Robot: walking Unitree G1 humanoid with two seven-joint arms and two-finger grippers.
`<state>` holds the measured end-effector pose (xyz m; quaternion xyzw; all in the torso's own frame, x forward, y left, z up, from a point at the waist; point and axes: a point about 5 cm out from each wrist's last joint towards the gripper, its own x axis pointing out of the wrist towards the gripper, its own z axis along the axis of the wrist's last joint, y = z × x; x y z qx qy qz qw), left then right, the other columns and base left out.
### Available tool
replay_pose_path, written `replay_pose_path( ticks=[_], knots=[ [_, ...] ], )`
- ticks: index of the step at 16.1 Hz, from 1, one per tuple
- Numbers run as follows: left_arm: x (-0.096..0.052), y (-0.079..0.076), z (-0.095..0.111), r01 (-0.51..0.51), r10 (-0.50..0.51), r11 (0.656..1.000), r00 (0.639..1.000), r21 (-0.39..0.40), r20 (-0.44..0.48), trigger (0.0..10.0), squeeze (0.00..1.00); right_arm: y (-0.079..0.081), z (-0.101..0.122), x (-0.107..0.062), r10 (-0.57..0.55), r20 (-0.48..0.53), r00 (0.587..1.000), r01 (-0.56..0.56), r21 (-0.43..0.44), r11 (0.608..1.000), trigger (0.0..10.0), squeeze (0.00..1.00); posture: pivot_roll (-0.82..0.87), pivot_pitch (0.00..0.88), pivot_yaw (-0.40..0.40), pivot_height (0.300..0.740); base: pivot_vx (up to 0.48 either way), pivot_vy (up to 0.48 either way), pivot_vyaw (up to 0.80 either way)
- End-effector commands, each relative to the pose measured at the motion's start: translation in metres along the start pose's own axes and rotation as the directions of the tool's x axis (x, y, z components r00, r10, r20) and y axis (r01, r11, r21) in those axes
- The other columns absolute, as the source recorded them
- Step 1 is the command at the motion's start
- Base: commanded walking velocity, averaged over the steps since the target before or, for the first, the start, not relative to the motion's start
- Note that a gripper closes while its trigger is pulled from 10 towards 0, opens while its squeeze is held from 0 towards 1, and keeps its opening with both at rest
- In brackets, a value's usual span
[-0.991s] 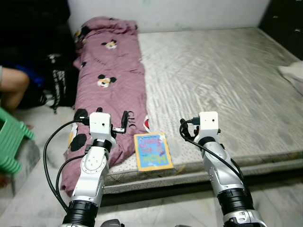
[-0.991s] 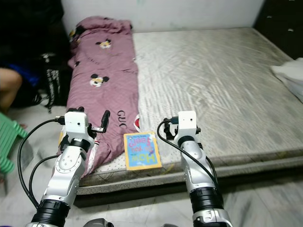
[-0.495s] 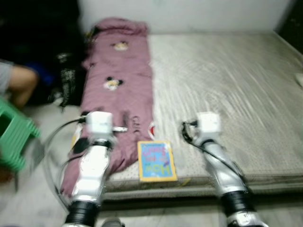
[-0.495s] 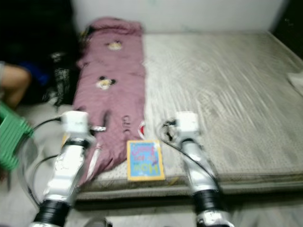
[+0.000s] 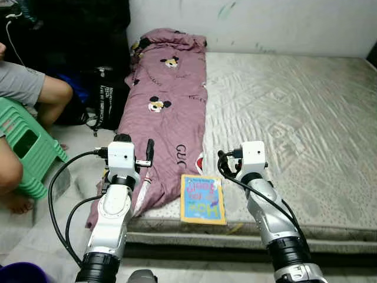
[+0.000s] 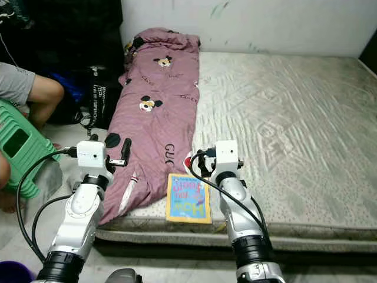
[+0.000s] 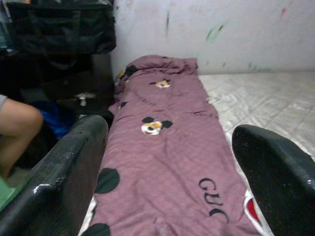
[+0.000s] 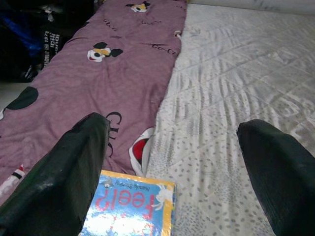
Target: Clean up the room
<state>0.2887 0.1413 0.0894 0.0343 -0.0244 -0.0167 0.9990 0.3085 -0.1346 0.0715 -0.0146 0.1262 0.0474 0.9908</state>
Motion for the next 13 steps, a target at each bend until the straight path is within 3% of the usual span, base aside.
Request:
replay_pose_path(
  ticks=[1,3,5,6,7,8,13],
  knots=[
    [0.000,0.000,0.005,0.045,-0.046,0.999,0.999,0.023,0.028,10.0,0.00,-0.002,0.002,0.000,-0.005,0.004,1.000,0.005,-0.003,1.000,10.0,0.00,0.05,0.000,0.006,0.740,0.000,0.000,0.00],
    [-0.002,-0.001,0.009,0.104,-0.106,0.994,0.992,0.029,0.064,10.0,0.00,-0.003,0.002,0.000,-0.007,-0.001,1.000,0.007,-0.003,1.000,10.0,0.00,0.05,0.000,0.006,0.740,0.000,0.000,-0.25],
    [-0.001,-0.002,0.010,0.063,-0.064,0.998,0.996,0.014,0.065,10.0,0.00,-0.003,0.000,0.000,-0.009,-0.011,1.000,0.009,-0.005,1.000,10.0,0.00,0.05,0.000,0.005,0.740,0.000,0.000,-0.80],
    [0.001,-0.003,0.009,0.030,-0.034,0.998,0.997,0.056,0.067,10.0,0.00,-0.004,0.000,0.000,-0.009,-0.012,1.000,0.009,-0.005,1.000,10.0,0.00,0.05,0.000,0.004,0.740,0.000,0.000,-0.80],
    [0.001,-0.007,0.008,0.061,-0.060,0.998,0.997,-0.007,0.052,10.0,0.00,-0.004,0.000,0.001,-0.007,-0.011,1.000,0.007,-0.005,1.000,10.0,0.00,0.05,0.000,0.004,0.740,0.000,0.000,-0.80],
    [0.002,-0.009,0.009,0.102,-0.100,0.995,0.993,-0.023,0.059,10.0,0.00,-0.003,0.001,0.001,-0.007,-0.012,1.000,0.007,-0.003,1.000,10.0,0.00,0.05,0.000,0.004,0.740,0.000,0.000,-0.80],
    [0.001,-0.010,0.011,0.118,-0.118,0.993,0.990,0.003,0.075,10.0,0.00,-0.003,0.000,0.001,-0.010,-0.015,1.000,0.010,-0.001,1.000,10.0,0.00,0.05,0.000,0.008,0.740,0.000,0.000,-0.77]
  ],
)
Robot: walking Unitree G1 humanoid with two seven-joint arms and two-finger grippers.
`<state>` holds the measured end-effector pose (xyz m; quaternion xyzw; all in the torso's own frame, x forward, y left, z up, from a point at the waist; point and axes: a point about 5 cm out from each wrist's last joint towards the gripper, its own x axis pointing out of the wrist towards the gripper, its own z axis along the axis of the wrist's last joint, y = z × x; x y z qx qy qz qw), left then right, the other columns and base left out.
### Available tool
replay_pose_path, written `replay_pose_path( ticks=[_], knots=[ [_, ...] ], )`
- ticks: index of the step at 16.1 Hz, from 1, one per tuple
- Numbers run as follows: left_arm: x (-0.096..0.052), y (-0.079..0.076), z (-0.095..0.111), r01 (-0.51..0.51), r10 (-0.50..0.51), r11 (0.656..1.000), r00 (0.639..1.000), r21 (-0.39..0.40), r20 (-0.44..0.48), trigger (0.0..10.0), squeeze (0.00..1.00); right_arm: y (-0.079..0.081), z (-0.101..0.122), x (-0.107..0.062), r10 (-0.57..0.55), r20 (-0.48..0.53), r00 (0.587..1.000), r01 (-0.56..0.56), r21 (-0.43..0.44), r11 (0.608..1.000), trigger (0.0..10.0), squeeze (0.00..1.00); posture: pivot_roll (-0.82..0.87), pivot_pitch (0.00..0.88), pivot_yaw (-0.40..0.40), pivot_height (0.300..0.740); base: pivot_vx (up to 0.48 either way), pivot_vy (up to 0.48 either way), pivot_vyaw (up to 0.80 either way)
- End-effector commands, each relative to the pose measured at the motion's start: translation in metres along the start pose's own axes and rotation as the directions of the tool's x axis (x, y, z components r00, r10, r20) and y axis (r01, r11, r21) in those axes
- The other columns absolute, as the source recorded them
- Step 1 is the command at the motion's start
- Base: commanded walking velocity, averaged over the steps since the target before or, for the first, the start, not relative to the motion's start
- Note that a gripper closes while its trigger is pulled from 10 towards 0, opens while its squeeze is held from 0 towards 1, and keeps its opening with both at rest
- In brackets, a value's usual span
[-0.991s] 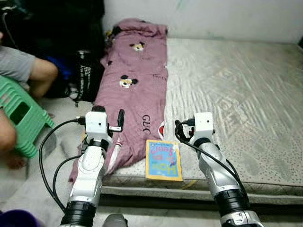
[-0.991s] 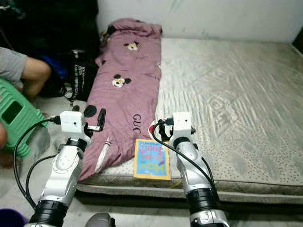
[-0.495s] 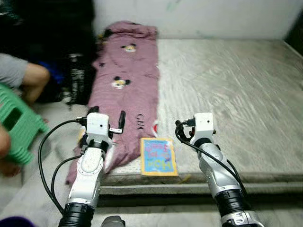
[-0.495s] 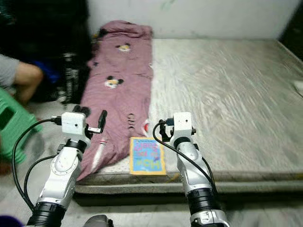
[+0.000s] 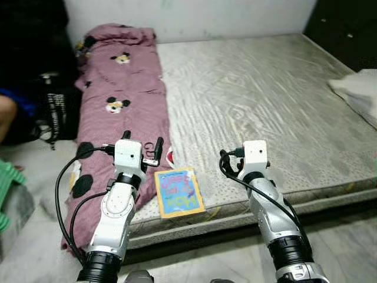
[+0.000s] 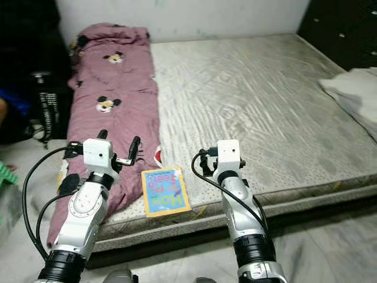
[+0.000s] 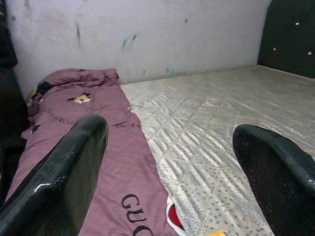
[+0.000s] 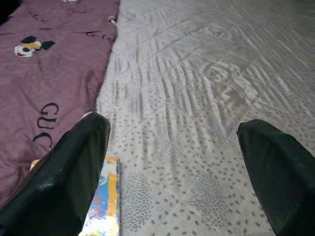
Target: Clean up the room
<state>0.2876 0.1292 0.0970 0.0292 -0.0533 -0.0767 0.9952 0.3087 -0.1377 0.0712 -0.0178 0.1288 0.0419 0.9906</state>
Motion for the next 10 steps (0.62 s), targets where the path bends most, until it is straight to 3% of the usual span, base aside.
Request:
replay_pose_path(
  ticks=[1,5,10],
  knots=[
    [0.001,0.003,0.003,-0.004,0.004,1.000,1.000,0.003,0.015,10.0,0.00,0.000,0.000,0.001,0.000,-0.011,1.000,0.000,0.007,1.000,10.0,0.00,0.05,0.000,0.009,0.740,0.000,0.000,-0.41],
    [-0.002,0.007,0.004,-0.035,0.035,0.999,0.999,-0.009,0.014,10.0,0.00,0.004,-0.001,-0.003,0.012,0.005,1.000,-0.012,0.035,0.999,10.0,0.00,0.05,0.000,0.008,0.740,0.000,0.000,0.00],
    [-0.013,0.025,-0.007,-0.139,0.139,0.990,0.989,-0.003,-0.044,10.0,0.00,0.002,-0.002,-0.012,0.015,0.050,0.999,-0.019,0.094,0.995,10.0,0.00,0.05,0.000,0.017,0.740,0.000,0.000,0.00]
  ],
)
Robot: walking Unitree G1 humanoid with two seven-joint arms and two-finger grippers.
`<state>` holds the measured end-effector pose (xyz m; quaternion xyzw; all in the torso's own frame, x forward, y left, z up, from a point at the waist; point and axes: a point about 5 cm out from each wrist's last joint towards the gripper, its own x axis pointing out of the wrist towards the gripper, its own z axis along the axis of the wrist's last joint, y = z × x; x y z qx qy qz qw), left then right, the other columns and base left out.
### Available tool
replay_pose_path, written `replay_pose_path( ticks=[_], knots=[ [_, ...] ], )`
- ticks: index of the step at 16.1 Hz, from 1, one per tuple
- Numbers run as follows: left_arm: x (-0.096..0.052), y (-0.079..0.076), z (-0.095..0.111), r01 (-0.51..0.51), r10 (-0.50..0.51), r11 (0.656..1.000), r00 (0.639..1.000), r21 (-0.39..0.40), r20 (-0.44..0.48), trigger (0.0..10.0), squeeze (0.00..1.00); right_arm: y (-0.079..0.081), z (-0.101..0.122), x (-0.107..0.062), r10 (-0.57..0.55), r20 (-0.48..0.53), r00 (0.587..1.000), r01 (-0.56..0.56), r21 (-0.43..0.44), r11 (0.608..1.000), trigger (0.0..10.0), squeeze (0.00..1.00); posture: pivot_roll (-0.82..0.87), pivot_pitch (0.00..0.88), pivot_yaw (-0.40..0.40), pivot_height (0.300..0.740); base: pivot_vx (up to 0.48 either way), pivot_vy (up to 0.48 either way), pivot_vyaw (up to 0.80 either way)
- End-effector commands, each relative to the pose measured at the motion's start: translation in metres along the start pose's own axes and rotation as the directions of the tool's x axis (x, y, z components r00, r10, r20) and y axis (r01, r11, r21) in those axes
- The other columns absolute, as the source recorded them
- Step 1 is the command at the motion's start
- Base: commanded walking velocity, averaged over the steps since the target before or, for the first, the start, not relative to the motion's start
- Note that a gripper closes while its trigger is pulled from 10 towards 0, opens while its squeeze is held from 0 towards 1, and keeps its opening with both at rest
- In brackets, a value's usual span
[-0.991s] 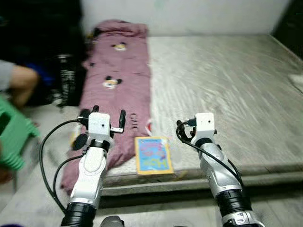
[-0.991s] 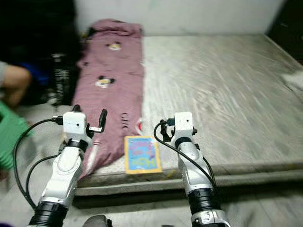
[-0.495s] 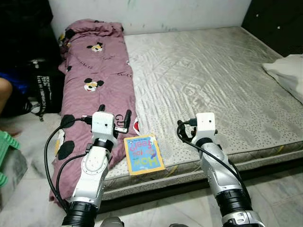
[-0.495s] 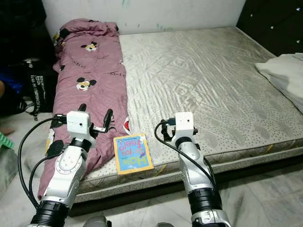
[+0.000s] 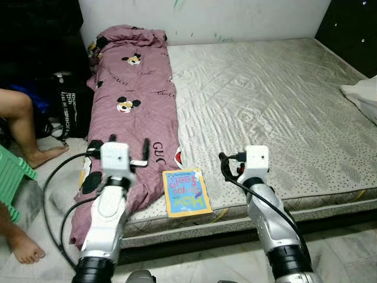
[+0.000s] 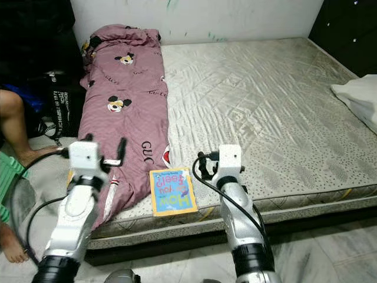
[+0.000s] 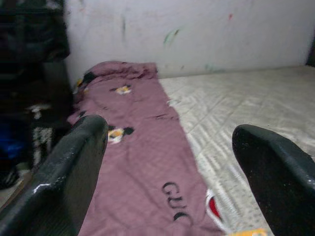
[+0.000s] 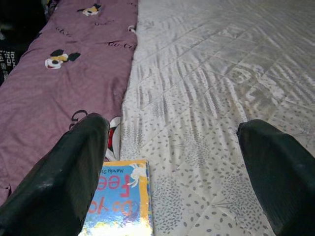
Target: Clean up the room
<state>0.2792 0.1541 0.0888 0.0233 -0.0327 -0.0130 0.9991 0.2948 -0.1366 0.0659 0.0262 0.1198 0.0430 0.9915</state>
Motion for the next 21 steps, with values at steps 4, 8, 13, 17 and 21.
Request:
replay_pose_path(
  ticks=[4,8,13,17,21],
  knots=[
    [-0.002,0.000,0.000,0.004,-0.004,1.000,1.000,-0.011,-0.024,10.0,0.00,-0.003,0.003,-0.004,-0.003,0.022,1.000,0.002,0.014,1.000,10.0,0.00,0.04,0.000,0.020,0.712,0.000,0.000,0.00],
    [0.003,-0.003,0.004,0.025,-0.025,1.000,1.000,0.002,-0.008,10.0,0.00,0.000,0.006,-0.002,0.006,0.033,0.999,-0.006,0.004,1.000,10.0,0.00,0.05,0.000,0.027,0.662,0.000,0.000,0.00],
    [0.005,-0.001,0.006,0.016,-0.016,1.000,1.000,0.016,0.006,10.0,0.00,0.002,0.008,0.001,0.019,0.042,0.999,-0.019,-0.003,1.000,10.0,0.00,0.06,0.000,0.019,0.602,0.000,0.000,0.00],
    [0.008,-0.002,0.007,0.009,-0.009,1.000,1.000,0.029,0.014,10.0,0.00,0.002,0.008,0.005,0.028,0.031,0.999,-0.027,-0.008,1.000,10.0,0.00,0.05,0.000,0.019,0.602,0.000,0.000,0.00],
    [0.009,-0.002,0.008,0.001,-0.002,1.000,1.000,0.029,0.020,10.0,0.00,0.002,0.007,0.006,0.037,0.027,0.999,-0.037,-0.017,0.999,10.0,0.00,0.05,0.000,0.015,0.602,0.000,0.000,0.00]
  ],
)
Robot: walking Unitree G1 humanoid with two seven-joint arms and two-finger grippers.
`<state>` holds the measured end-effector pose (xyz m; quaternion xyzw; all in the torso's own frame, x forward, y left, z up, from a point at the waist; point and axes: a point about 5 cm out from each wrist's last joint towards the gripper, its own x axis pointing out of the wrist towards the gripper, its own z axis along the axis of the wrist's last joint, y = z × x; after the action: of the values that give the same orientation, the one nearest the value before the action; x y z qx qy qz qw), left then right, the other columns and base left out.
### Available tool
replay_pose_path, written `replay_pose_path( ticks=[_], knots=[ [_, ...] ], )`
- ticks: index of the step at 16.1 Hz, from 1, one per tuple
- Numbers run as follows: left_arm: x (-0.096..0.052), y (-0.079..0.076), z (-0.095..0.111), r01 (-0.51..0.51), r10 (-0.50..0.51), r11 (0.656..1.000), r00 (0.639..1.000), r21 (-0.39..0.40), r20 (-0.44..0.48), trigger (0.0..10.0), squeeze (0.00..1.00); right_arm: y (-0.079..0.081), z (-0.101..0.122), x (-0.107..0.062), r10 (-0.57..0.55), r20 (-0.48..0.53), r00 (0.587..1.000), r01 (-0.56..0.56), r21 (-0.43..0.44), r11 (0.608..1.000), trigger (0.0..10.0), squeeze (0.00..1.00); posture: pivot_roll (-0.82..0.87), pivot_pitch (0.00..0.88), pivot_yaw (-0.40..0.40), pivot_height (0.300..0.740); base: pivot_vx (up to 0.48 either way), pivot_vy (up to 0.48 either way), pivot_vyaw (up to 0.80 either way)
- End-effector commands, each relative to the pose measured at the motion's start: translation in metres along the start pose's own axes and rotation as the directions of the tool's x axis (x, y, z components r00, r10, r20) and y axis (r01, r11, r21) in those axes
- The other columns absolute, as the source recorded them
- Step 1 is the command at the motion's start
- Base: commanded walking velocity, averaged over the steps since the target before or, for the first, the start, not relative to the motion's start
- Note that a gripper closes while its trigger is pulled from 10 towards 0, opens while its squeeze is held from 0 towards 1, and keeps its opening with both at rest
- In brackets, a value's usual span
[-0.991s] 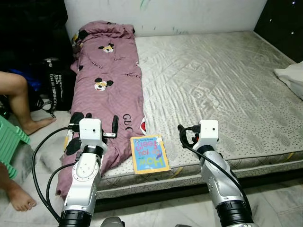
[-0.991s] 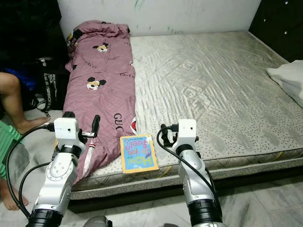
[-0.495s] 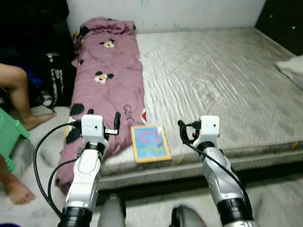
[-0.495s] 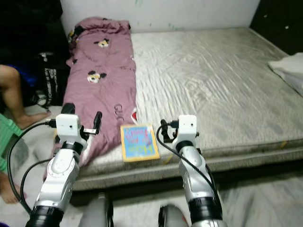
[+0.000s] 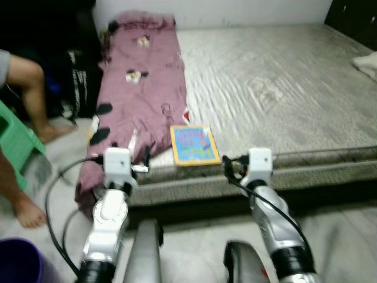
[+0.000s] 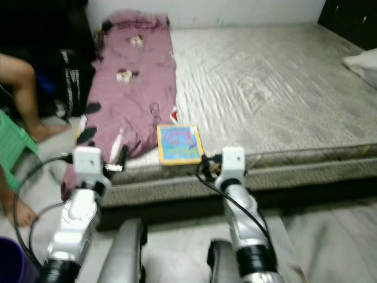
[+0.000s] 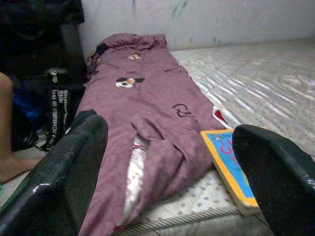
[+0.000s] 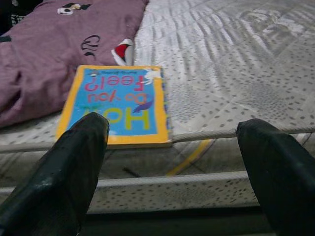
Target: Clean up the room
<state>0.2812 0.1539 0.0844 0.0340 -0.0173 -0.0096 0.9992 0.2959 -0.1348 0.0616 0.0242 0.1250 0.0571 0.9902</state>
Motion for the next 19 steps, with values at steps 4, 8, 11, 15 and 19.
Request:
replay_pose_path(
  ticks=[4,8,11,15,19],
  knots=[
    [0.0071,-0.0014,0.0136,0.003,-0.003,1.000,0.998,0.004,0.060,10.0,0.00,0.0017,0.0118,0.0049,0.022,0.038,0.999,-0.021,-0.021,1.000,10.0,0.00,0.05,0.000,0.012,0.602,0.000,0.000,0.00],
    [0.0081,-0.0044,0.0158,0.037,-0.036,0.999,0.997,-0.006,0.073,10.0,0.00,0.0074,0.0148,0.0054,0.074,0.058,0.996,-0.072,-0.033,0.997,10.0,0.00,0.05,0.000,0.012,0.602,0.152,0.000,0.14],
    [0.0078,-0.0046,0.0153,0.042,-0.041,0.999,0.997,-0.010,0.069,10.0,0.00,0.0084,0.0141,0.0048,0.077,0.053,0.996,-0.076,-0.033,0.997,10.0,0.00,0.05,0.000,0.015,0.602,0.320,0.000,0.59],
    [0.0083,-0.0053,0.0153,0.051,-0.050,0.999,0.996,-0.013,0.070,10.0,0.00,0.0075,0.0133,0.0056,0.076,0.047,0.996,-0.074,-0.030,0.997,10.0,0.00,0.05,0.000,0.013,0.602,0.394,0.000,0.00],
    [0.0085,-0.0054,0.0149,0.049,-0.048,0.999,0.996,-0.014,0.070,10.0,0.00,0.0076,0.0133,0.0064,0.075,0.045,0.996,-0.074,-0.031,0.997,10.0,0.00,0.05,0.000,0.014,0.602,0.381,0.000,0.00]
  ],
)
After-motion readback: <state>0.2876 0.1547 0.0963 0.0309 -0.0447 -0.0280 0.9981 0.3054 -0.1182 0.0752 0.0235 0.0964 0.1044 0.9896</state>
